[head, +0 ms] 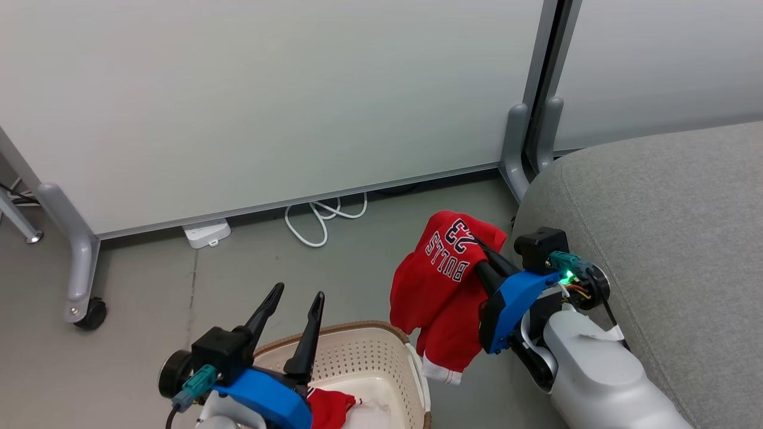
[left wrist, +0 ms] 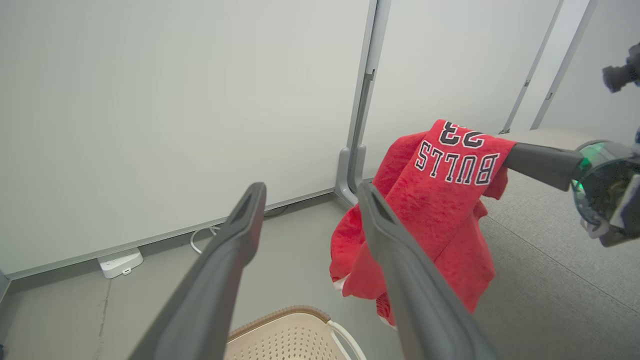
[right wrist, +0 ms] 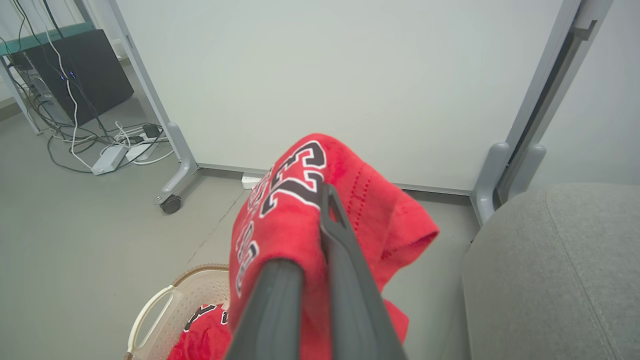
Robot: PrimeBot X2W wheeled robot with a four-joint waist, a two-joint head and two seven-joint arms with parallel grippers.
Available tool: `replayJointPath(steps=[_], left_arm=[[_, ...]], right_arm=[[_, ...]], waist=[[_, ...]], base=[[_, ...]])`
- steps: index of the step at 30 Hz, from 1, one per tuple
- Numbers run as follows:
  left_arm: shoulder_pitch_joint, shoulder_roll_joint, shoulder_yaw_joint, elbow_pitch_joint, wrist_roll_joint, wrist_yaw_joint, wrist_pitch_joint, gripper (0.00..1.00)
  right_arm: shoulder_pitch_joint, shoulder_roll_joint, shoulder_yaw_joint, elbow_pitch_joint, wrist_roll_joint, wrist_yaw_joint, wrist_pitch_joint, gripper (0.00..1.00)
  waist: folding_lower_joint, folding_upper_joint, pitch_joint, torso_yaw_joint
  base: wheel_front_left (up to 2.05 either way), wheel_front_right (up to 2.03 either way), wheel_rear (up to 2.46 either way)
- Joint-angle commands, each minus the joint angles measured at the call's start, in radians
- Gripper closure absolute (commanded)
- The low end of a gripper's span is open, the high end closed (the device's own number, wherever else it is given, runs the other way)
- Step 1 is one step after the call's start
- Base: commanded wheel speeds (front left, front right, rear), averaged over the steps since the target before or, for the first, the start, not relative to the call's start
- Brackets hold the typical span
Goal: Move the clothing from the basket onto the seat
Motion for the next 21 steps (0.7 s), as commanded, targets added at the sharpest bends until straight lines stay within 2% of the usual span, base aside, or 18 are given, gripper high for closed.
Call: replayJointPath(steps=[1, 21], left_arm=[[0.013, -0.002, 0.010, -0.005, 0.008, -0.007, -0.003, 0.00], [0.086, -0.071, 0.172, -0.002, 0.127, -0.067, -0.003, 0.00]], right_arm=[[-0.014, -0.002, -0.001, 0.002, 0.002, 0.000, -0.006, 1.00], [-0.024, -0.002, -0.001, 0.022, 0.010, 0.000, -0.011, 1.00]], waist=[[0.0000, 0.0000, 0.000, 0.001], [0.0000, 0.0000, 0.008, -0.016]], base=[[0.00, 0.00, 0.00], [0.00, 0.00, 0.00]])
